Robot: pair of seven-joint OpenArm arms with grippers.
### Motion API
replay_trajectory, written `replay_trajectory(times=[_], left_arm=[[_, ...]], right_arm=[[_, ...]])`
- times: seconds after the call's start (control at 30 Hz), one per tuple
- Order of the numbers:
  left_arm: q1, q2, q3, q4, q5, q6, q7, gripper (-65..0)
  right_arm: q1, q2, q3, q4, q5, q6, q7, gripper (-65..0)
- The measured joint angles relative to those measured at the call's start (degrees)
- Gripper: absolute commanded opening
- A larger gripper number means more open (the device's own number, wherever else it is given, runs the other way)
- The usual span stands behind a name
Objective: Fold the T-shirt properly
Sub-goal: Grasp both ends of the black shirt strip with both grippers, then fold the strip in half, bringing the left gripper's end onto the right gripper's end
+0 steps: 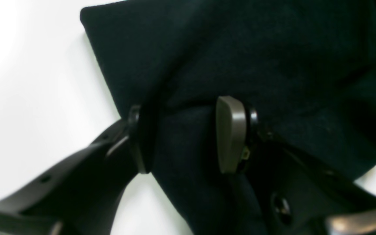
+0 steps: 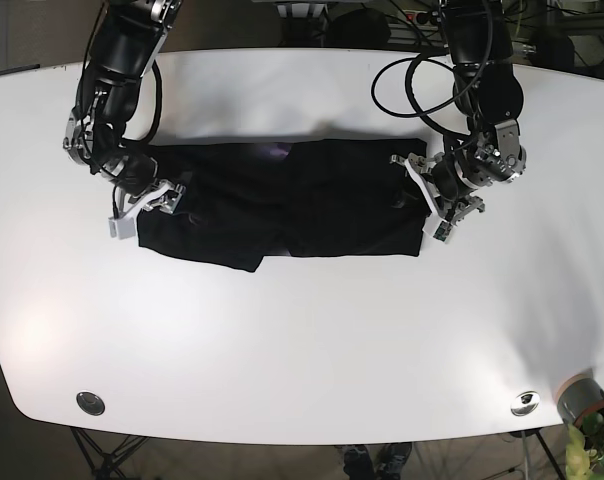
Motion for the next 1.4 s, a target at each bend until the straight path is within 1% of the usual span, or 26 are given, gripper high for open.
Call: replay_trajectory(times=[0.03, 0.13, 0.2, 0.27, 0.3, 0.33, 0.43, 0.5, 0.53, 0.57, 0.6, 0.63, 0.67, 0.73, 0.8, 1.0, 1.07, 1.17, 1.3, 1.33, 1.4], left_arm=[[0.0, 0.0, 0.0, 0.0, 0.0, 0.0, 0.0, -38.2], [0.0, 0.0, 0.0, 0.0, 0.0, 0.0, 0.0, -38.2], [0.0, 0.0, 0.0, 0.0, 0.0, 0.0, 0.0, -38.2], [0.0, 0.0, 0.0, 0.0, 0.0, 0.0, 0.0, -38.2], [0.0, 0.0, 0.0, 0.0, 0.0, 0.0, 0.0, -38.2], [0.0, 0.0, 0.0, 0.0, 0.0, 0.0, 0.0, -38.2], [0.0, 0.1, 0.8, -0.6, 0.0, 0.0, -0.1, -38.2], [-0.2, 0.3, 1.7, -1.7, -0.2, 0.0, -1.0, -38.2], [-0.4, 0.6, 1.9, -2.2, -0.5, 0.0, -1.3, -38.2], [-0.5, 1.2, 2.3, -2.8, -0.5, 0.0, -1.4, -38.2], [-0.8, 1.7, 2.8, -3.3, -0.5, 0.0, -1.6, -38.2], [-1.1, 2.3, 3.1, -3.7, -0.5, 0.0, -1.6, -38.2], [-1.5, 2.8, 3.6, -4.2, -0.5, 0.0, -1.7, -38.2], [-2.3, 4.0, 4.8, -5.2, -0.5, 0.0, -1.7, -38.2], [-2.9, 5.2, 5.3, -5.9, -0.4, 0.0, -1.5, -38.2], [-3.0, 7.8, 8.5, -7.1, -0.7, 0.0, -2.0, -38.2], [-2.9, 8.6, 10.3, -7.2, -0.7, 1.6, -1.9, -38.2], [-3.0, 9.5, 12.2, -7.3, -0.7, 3.0, -1.8, -38.2], [-2.7, 10.6, 12.9, -7.3, -0.8, 3.3, -1.6, -38.2], [-2.7, 10.7, 12.9, -7.3, -0.9, 3.3, -1.5, -38.2], [-2.7, 10.7, 12.9, -7.3, -0.9, 3.3, -1.5, -38.2]], right_arm=[[0.0, 0.1, -0.6, 0.0, 0.1, -0.63, 0.0, -14.0], [0.0, 0.3, -1.7, 0.0, -0.3, -1.53, 0.5, -27.7], [-0.1, 0.2, -1.9, -0.1, -1.4, -1.68, 0.9, -43.3], [-0.4, 0.3, -2.0, -0.2, -2.0, -2.10, 1.1, -53.7], [-0.5, 0.3, -2.1, -0.3, -2.5, -2.25, 1.0, -60.1], [-0.7, 0.4, -2.1, -0.4, -2.7, -2.32, 1.0, -62.8], [-1.0, 1.4, -2.2, 0.1, -2.8, -2.27, 0.9, -62.0], [-1.4, 1.9, -2.2, 2.8, -3.5, -2.34, 0.4, -62.1], [-1.7, 2.1, -2.2, 4.9, -4.5, -2.73, 0.3, -62.1], [-2.1, 2.1, -2.2, 7.9, -5.3, -3.56, 0.6, -62.1], [-2.6, 2.2, -2.2, 10.6, -6.1, -3.89, 0.7, -62.1], [-2.9, 2.1, -2.2, 13.3, -7.4, -5.44, 0.8, -62.1], [-3.1, 2.1, -2.2, 15.8, -8.7, -6.54, 0.6, -62.1], [-3.8, 2.0, -2.3, 20.9, -9.8, -7.69, 0.8, -62.1], [-4.4, 1.9, -3.8, 24.5, -11.7, -8.59, 1.0, -62.1], [-5.2, 0.7, -9.8, 32.6, -15.1, -8.37, 0.3, -62.1], [-5.1, 0.2, -11.8, 34.7, -14.8, -8.31, 0.3, -62.1], [-5.1, -0.7, -14.4, 35.9, -15.2, -8.31, 0.0, -62.1], [-4.9, -1.0, -20.0, 35.9, -15.9, -8.26, -0.1, -61.8], [-4.7, -1.0, -21.2, 35.9, -16.7, -8.28, 0.2, -61.7], [-4.6, -1.7, -24.1, 35.9, -20.9, -8.26, 1.0, -61.7]])
